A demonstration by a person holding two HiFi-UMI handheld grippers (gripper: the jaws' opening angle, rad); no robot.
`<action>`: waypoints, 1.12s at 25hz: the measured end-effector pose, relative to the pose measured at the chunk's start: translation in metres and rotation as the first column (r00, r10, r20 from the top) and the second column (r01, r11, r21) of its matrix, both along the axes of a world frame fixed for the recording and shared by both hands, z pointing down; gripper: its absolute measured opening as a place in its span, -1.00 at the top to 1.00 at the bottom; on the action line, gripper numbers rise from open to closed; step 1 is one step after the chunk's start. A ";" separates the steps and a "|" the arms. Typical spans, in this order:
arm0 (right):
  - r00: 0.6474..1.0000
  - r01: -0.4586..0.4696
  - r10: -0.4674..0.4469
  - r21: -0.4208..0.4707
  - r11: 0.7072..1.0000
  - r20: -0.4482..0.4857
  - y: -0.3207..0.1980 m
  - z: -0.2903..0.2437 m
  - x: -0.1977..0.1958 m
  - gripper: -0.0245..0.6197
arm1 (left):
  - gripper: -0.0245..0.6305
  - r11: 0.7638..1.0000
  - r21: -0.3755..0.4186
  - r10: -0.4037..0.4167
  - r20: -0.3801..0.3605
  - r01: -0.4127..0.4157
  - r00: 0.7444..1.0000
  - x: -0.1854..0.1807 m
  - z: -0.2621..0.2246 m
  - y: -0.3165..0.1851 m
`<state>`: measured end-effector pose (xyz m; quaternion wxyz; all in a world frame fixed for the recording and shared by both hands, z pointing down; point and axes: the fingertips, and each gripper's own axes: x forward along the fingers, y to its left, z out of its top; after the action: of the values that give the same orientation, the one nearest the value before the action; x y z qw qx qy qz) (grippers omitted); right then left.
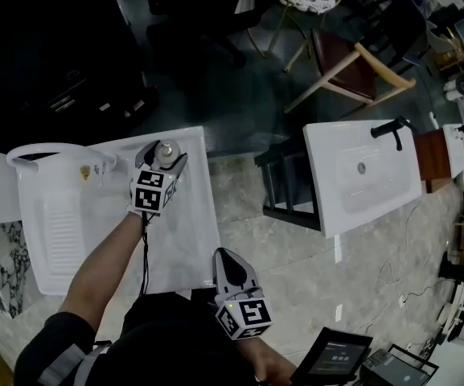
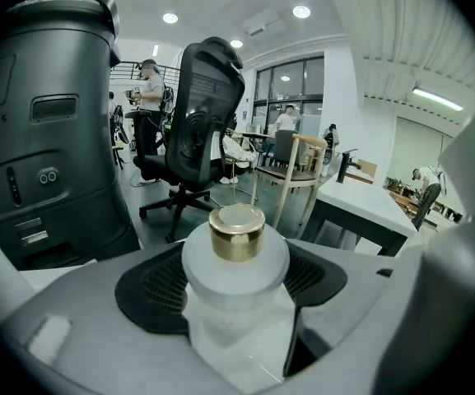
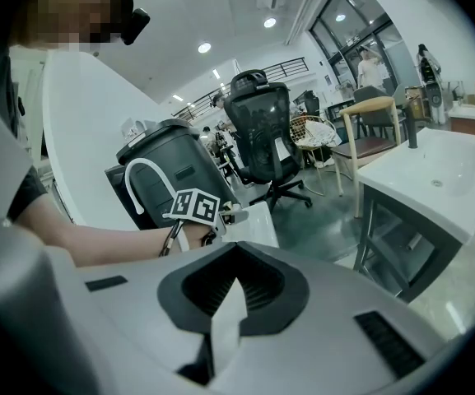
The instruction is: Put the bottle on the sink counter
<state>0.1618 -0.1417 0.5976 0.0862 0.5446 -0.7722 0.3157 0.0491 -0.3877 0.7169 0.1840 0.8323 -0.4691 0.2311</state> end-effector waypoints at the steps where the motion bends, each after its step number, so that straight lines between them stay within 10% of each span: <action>1: 1.000 -0.001 0.001 -0.001 1.000 0.000 0.000 0.000 0.000 0.94 | -0.11 1.000 0.001 0.001 0.001 -0.001 1.000 0.001 0.000 -0.001; 28: 1.000 0.002 -0.002 -0.006 1.000 0.014 0.000 0.003 -0.005 0.94 | -0.11 0.996 0.060 0.064 0.059 -0.067 0.996 0.012 -0.003 -0.002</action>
<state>0.1565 -0.1419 0.6001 0.0829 0.5415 -0.7722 0.3219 0.0609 -0.3898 0.7142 0.1373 0.8456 -0.4535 0.2459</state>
